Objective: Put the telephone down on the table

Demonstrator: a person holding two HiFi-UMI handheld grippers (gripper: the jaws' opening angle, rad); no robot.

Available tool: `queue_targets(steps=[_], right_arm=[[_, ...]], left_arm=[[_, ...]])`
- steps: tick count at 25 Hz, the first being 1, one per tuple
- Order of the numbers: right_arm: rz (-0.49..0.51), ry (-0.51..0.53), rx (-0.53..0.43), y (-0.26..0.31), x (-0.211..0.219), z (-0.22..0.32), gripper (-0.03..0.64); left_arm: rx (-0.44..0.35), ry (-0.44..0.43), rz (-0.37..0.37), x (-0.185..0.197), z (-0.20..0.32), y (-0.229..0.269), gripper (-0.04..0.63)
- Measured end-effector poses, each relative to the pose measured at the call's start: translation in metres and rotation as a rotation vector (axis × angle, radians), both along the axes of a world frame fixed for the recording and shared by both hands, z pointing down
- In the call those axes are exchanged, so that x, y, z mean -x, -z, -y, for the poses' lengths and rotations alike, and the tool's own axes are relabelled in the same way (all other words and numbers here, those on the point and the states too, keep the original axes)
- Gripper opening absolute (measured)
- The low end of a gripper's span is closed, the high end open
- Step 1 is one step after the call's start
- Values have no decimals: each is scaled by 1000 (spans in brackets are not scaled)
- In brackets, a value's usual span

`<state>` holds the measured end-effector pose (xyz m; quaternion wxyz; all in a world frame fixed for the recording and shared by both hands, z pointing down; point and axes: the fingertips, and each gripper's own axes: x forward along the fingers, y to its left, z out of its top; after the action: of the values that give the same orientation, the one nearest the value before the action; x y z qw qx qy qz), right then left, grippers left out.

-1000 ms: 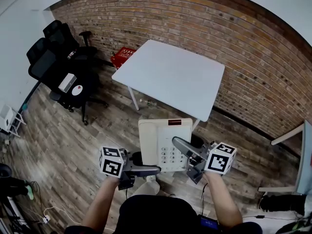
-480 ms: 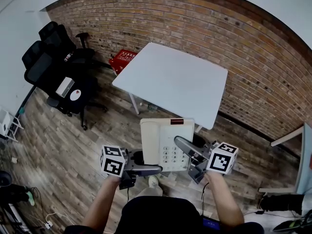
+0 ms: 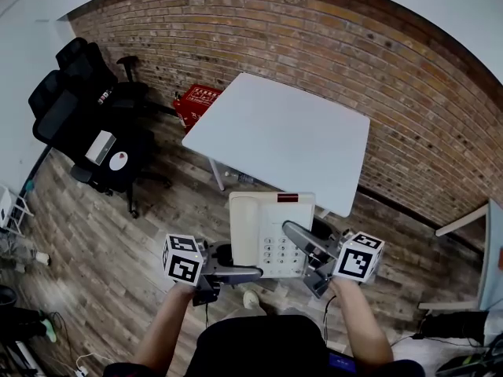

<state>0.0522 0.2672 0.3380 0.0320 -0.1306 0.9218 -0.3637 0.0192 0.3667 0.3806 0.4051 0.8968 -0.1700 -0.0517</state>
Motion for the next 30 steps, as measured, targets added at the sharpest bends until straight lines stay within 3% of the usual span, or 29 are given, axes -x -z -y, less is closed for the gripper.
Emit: queue_targets(steps=[17,30], right_arm=[[6,-23,-5,-1,16,33,268],[14,8,25,-13,20,108,269]], left_arm=[[-8,-11,0,18,34,-2,379],[7,20,10,20,107,-10,379]])
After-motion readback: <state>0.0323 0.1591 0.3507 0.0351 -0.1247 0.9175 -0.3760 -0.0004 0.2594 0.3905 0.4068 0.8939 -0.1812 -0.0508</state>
